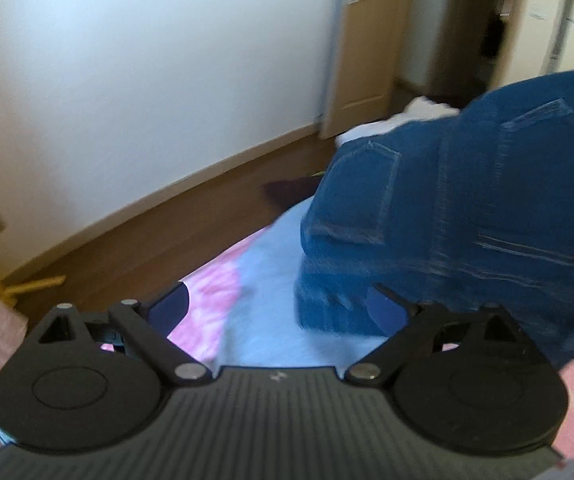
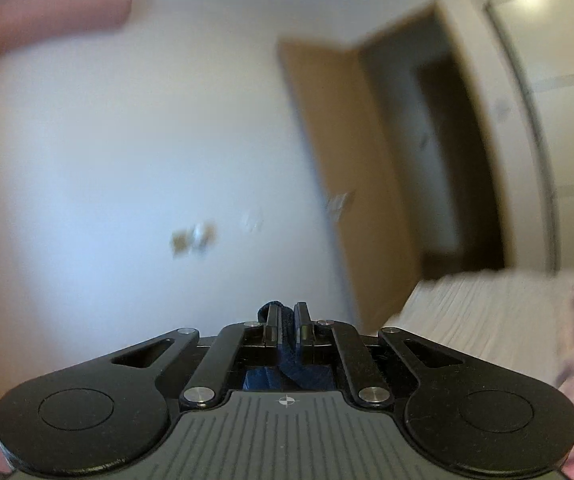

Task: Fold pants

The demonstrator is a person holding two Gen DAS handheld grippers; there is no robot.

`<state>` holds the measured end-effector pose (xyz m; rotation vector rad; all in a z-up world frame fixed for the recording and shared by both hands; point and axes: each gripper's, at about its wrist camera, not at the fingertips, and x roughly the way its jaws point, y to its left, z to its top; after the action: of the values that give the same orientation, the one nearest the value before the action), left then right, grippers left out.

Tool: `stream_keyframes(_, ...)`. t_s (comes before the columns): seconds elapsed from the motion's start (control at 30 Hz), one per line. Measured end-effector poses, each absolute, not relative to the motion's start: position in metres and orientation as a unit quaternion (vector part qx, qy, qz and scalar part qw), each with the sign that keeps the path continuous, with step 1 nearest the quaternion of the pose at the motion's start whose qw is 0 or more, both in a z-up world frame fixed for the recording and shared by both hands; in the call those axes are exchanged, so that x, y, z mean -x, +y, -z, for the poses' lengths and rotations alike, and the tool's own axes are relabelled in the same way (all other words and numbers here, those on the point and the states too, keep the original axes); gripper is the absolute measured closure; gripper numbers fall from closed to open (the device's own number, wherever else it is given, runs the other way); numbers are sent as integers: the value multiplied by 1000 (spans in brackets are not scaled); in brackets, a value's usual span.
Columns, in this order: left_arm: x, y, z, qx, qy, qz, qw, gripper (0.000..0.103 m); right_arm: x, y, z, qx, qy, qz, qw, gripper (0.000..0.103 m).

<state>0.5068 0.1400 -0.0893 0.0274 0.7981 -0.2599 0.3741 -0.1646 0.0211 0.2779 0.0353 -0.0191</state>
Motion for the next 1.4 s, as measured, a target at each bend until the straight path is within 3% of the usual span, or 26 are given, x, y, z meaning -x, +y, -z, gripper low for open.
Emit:
stream_keyframes(0.27, -455, 52, 53, -39, 344, 269, 899, 9, -218, -207, -112, -89, -109, 131, 981, 103)
stream_keyframes(0.37, -425, 14, 45, -54, 336, 326, 882, 9, -146, -202, -151, 0, -187, 228, 956, 103)
stream_keyframes(0.43, -401, -11, 42, -71, 333, 364, 867, 9, -121, -221, -170, 7, -110, 280, 954, 103)
stream_keyframes(0.5, -375, -33, 48, -89, 337, 394, 850, 9, -108, -256, -157, -11, 25, 300, 954, 103)
stream_keyframes(0.63, -319, -61, 71, -144, 372, 417, 817, 9, -58, -313, -76, -111, 211, 338, 910, 103)
stream_keyframes(0.83, -244, -69, 112, -215, 431, 393, 784, 9, 7, -324, 40, -214, 370, 299, 853, 102)
stream_keyframes(1.03, -166, -55, 139, -228, 477, 356, 770, 9, 64, -270, 106, -180, 454, 229, 842, 102)
stream_keyframes(1.4, -67, -51, 153, -235, 504, 302, 774, 9, 90, -262, 148, -152, 493, 115, 849, 102)
